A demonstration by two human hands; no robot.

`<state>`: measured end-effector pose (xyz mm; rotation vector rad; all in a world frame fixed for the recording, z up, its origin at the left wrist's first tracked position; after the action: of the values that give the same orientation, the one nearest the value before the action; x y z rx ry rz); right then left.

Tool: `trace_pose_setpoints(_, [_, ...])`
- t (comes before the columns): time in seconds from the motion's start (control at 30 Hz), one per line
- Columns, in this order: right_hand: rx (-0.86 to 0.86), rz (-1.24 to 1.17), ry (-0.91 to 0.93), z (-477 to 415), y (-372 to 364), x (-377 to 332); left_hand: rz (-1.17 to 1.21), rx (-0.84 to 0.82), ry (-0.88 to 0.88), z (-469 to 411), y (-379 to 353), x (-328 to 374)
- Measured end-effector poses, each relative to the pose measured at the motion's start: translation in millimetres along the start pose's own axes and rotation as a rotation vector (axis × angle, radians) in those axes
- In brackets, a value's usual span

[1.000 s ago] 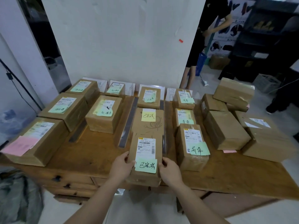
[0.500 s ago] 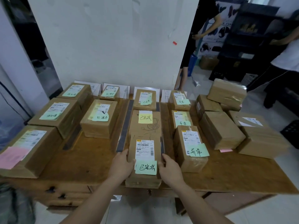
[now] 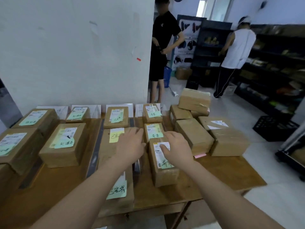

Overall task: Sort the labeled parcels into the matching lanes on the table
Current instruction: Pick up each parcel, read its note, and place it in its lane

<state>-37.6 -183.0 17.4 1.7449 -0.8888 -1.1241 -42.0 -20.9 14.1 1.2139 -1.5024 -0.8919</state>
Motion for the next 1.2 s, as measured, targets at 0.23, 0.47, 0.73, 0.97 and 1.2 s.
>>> trace_pose_setpoints(0.23, [-0.032,0.136,-0.045,-13,51,94,-0.118,0.02,-0.134,-46,-12,106])
trace_pose_setpoints(0.47, [-0.092,0.212,-0.098,-13,86,188,-0.076,-0.035,-0.137,-71,-44,205])
trace_pose_setpoints(0.73, [-0.152,0.246,-0.204,-12,103,280,-0.082,-0.102,-0.208,-92,-89,285])
trace_pose_setpoints(0.97, [-0.193,0.194,-0.286,-25,86,350,-0.041,-0.207,-0.25,-124,-140,329])
trace_pose_setpoints(1.2, [-0.33,0.201,-0.319,-54,57,412,-0.034,-0.38,-0.282,-170,-202,354])
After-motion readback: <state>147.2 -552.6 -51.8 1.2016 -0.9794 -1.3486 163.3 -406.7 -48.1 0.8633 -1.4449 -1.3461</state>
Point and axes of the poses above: each hand's wrist, its own z-axis away from the middle knuckle, its own y-axis out of the back of the hand, x = y × z, the point moved 6 cm from there along -z, towards the middle knuckle, and after that the axes turned 2 degrees about y, right-handed, at the moved point
